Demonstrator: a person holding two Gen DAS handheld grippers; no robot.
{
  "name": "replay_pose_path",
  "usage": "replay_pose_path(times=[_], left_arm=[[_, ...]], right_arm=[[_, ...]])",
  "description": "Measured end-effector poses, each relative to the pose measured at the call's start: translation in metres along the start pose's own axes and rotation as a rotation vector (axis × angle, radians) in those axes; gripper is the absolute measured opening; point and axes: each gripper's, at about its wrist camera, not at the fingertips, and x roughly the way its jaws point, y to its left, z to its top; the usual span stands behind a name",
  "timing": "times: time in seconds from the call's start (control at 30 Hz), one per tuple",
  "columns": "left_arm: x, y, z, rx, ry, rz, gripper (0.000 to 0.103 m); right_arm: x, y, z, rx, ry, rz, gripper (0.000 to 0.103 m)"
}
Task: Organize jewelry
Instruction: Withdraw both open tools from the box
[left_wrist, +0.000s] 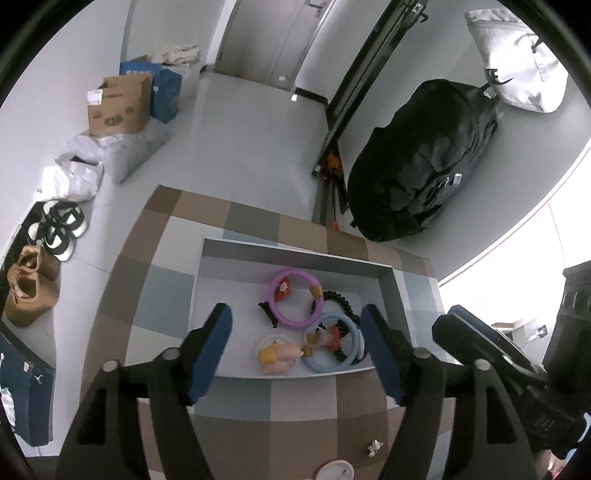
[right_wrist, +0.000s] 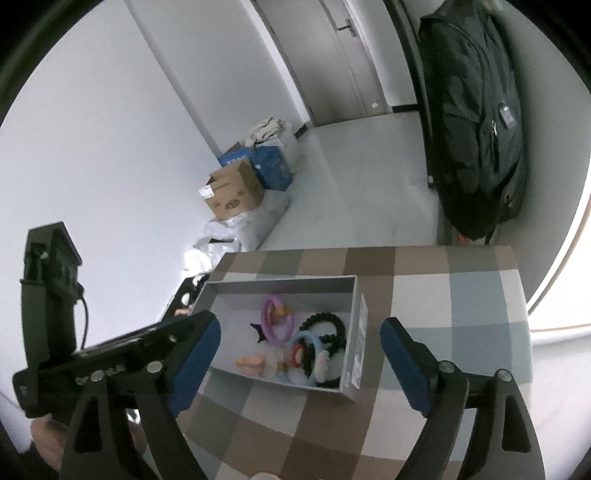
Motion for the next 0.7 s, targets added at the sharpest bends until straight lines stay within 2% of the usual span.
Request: replay_pose_path(times=[0.23, 0.3, 0.4, 0.53, 0.7], left_arm=[[-0.015, -0.012, -0.012, 0.074, -0.04, 0.06, 0.082], [-0.015, -0.014, -0.016, 0.09, -0.034, 0.079, 0.082], [-0.02, -0.01, -0.021, 0.049, -0.012, 0.026, 0.082], [-0.028, -0.017, -0.029, 0.081, -0.047, 0.051, 0.082], [-0.024, -0.024, -0.041, 0.117, -0.036, 0.086, 0.083]], right_arm=[[-0.015, -0.001, -0.011, -0.017, -0.016, -0.029, 0.1], [-0.019, -0.002, -0.015, -0.018, -0.023, -0.039, 0.103], [-0.025, -0.003, -0.02, -0.027, -0.024, -0.044, 0.103], [-0.032, -0.004, -0.028, -0.042, -0.028, -0.062, 0.103], [-0.036, -0.011, -0.038, -0.042, -0.006, -0.091, 0.103]])
